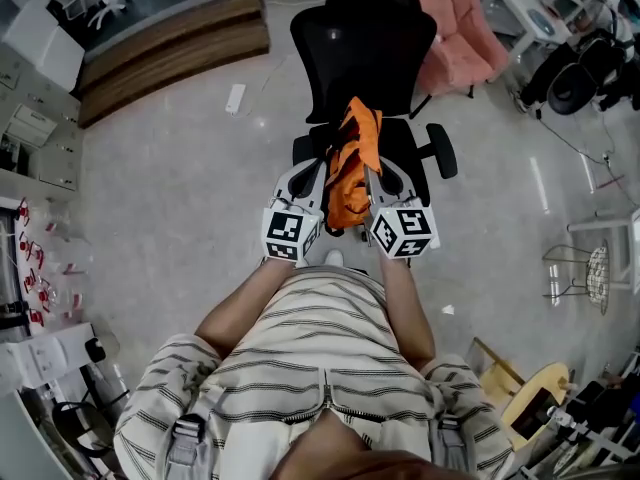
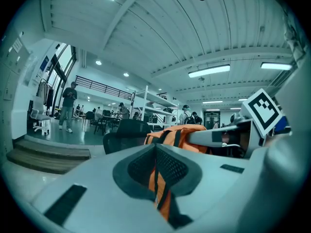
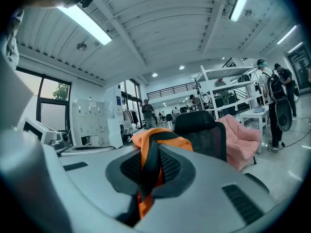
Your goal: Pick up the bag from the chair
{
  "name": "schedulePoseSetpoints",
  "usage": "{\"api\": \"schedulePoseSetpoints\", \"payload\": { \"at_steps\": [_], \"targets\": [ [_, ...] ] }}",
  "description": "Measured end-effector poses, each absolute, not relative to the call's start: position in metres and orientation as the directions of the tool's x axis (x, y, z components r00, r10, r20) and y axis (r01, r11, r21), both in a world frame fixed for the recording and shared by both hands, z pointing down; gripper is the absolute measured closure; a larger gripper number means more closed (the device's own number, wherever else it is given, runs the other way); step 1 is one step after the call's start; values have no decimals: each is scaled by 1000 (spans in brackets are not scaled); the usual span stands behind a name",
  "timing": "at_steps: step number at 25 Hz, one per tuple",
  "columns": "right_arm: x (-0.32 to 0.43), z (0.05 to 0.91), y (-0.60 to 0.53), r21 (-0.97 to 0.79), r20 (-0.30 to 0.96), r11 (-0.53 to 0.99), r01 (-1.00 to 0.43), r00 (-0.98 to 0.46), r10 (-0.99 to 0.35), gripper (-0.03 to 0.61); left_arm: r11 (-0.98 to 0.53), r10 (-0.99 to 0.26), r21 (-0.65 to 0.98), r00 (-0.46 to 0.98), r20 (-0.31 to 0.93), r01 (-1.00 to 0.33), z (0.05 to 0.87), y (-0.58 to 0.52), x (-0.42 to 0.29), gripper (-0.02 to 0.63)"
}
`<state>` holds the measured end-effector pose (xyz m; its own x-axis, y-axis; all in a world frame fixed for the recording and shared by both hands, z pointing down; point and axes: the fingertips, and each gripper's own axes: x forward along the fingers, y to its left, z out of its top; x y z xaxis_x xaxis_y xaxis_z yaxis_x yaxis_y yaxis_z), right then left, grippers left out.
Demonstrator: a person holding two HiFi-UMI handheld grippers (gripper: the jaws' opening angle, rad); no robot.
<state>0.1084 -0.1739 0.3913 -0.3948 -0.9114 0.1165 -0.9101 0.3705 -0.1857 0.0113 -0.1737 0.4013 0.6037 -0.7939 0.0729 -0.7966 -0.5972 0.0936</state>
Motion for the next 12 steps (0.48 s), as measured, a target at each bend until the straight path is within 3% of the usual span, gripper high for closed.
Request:
{"api": "schedulePoseSetpoints", "payload": {
  "at_steps": [12],
  "targets": [
    [107, 392, -175, -168, 111, 376, -911, -396, -911, 554, -590, -800, 96, 597, 65, -801, 401, -178, 9, 592]
  ]
}}
